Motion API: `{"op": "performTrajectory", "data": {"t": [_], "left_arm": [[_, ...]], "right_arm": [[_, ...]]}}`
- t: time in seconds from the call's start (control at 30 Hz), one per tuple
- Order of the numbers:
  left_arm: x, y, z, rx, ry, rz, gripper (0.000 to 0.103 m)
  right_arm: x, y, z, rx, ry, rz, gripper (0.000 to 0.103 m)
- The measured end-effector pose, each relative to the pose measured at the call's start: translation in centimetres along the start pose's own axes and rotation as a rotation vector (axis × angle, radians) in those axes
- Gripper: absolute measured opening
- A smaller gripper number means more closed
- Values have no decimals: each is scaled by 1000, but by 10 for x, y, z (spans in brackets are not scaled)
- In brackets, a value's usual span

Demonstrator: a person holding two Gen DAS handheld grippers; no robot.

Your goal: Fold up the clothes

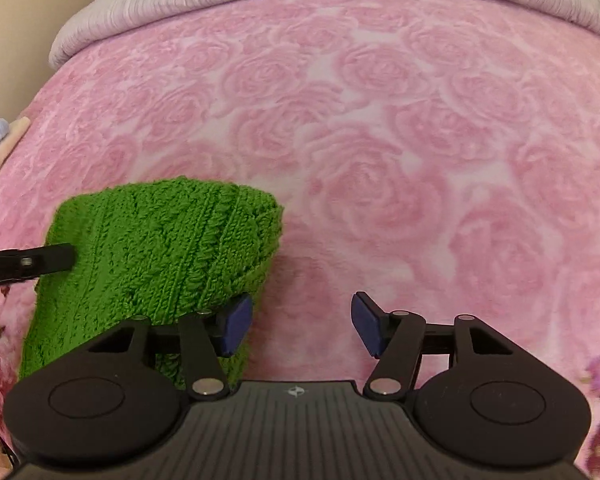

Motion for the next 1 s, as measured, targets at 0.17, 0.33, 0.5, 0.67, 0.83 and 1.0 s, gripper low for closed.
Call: {"op": "performTrajectory", "data": {"t": [0.17,0.33,0.5,0.67,0.83,1.0], "left_arm": [[-36,-27,4,130,-97,3,11],[-51,-1,6,110,-91,63,11],[-46,22,5,76,-77,70,11],[-37,28,-1,94,-64,89,12],[-31,38,-9,49,-66,89,17],[-45,27,-6,56,-80,130,25]], "right_arm": [[-8,9,3,-13,-41,20,55],[-8,27,7,-34,-47,46,55],[-2,36,9,-41,-33,44,55],[-1,39,9,-32,-32,47,55],[0,38,8,-21,-35,42,55],[-3,35,6,-4,-45,30,57]]}}
Point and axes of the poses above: each gripper's, at about its wrist camera, not at the fingertips, and x roughly the way its jaws point, y to its left, z to its top, the point moved 10 cm from there along x, roughly the way its jaws point, and after that the axes turned 10 degrees about -z, right-handed, at the moved point
